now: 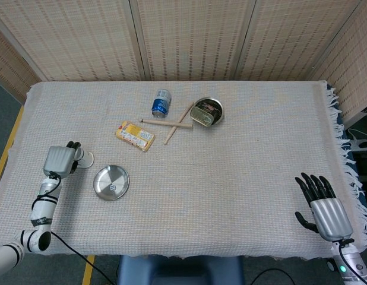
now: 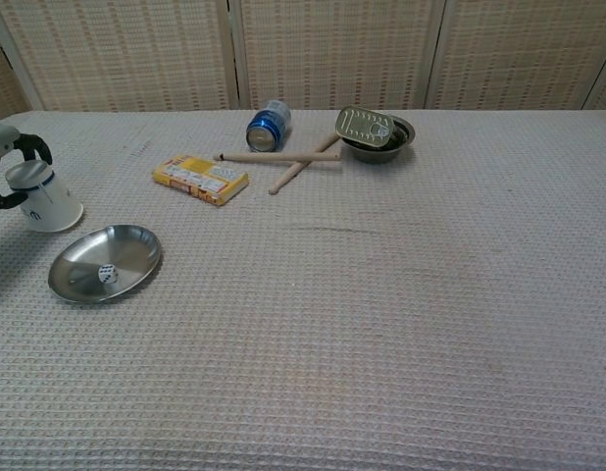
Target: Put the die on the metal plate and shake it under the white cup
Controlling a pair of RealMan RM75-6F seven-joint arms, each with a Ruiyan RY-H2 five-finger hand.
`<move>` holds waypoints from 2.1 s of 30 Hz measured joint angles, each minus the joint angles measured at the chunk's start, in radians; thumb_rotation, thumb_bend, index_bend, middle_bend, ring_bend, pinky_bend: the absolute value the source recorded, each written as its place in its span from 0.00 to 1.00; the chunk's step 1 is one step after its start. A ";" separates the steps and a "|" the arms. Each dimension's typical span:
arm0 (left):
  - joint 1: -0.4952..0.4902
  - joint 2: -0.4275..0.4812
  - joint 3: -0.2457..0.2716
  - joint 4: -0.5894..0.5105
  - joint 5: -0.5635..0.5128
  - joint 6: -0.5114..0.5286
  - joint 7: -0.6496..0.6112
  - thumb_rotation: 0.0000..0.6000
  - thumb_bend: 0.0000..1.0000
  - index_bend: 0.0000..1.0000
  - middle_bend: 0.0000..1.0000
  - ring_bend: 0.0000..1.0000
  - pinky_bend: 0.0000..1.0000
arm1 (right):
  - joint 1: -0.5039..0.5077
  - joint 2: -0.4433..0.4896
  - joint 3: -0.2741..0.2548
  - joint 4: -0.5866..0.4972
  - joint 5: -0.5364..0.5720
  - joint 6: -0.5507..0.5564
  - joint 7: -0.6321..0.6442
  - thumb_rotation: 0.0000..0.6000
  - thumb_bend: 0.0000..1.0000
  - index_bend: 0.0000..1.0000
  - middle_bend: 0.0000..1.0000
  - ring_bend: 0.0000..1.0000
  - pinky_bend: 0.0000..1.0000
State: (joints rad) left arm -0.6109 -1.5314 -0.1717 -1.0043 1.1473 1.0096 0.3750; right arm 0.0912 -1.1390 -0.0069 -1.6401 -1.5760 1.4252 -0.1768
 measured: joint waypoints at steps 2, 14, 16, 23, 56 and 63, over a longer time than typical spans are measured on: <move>0.006 0.012 0.001 -0.027 0.013 0.016 -0.015 1.00 0.43 0.54 0.76 0.73 0.90 | -0.001 0.002 -0.002 -0.002 -0.006 0.004 0.003 0.91 0.20 0.00 0.00 0.00 0.00; 0.104 0.144 0.051 -0.348 0.180 0.227 -0.112 1.00 0.42 0.65 0.88 0.81 0.96 | -0.008 0.019 -0.023 -0.015 -0.055 0.024 0.032 0.91 0.20 0.00 0.00 0.00 0.00; 0.124 0.161 0.073 -0.402 0.210 0.252 -0.104 1.00 0.42 0.65 0.89 0.81 0.96 | -0.009 0.022 -0.026 -0.016 -0.062 0.028 0.037 0.91 0.20 0.00 0.00 0.00 0.00; 0.147 0.172 0.121 -0.469 0.236 0.235 -0.056 1.00 0.42 0.66 0.89 0.81 0.96 | -0.014 0.030 -0.033 -0.021 -0.078 0.039 0.050 0.91 0.20 0.00 0.00 0.00 0.00; 0.144 0.012 0.094 -0.270 0.253 0.263 0.138 1.00 0.42 0.67 0.91 0.83 0.97 | -0.009 0.029 -0.026 -0.020 -0.060 0.021 0.040 0.91 0.20 0.00 0.00 0.00 0.00; 0.146 0.044 0.107 -0.333 0.250 0.226 0.105 1.00 0.43 0.67 0.91 0.83 0.97 | -0.012 0.030 -0.026 -0.021 -0.064 0.028 0.043 0.91 0.20 0.00 0.00 0.00 0.00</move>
State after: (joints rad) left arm -0.4649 -1.4874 -0.0646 -1.3371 1.3975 1.2361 0.4799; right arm 0.0796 -1.1089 -0.0330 -1.6607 -1.6405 1.4531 -0.1341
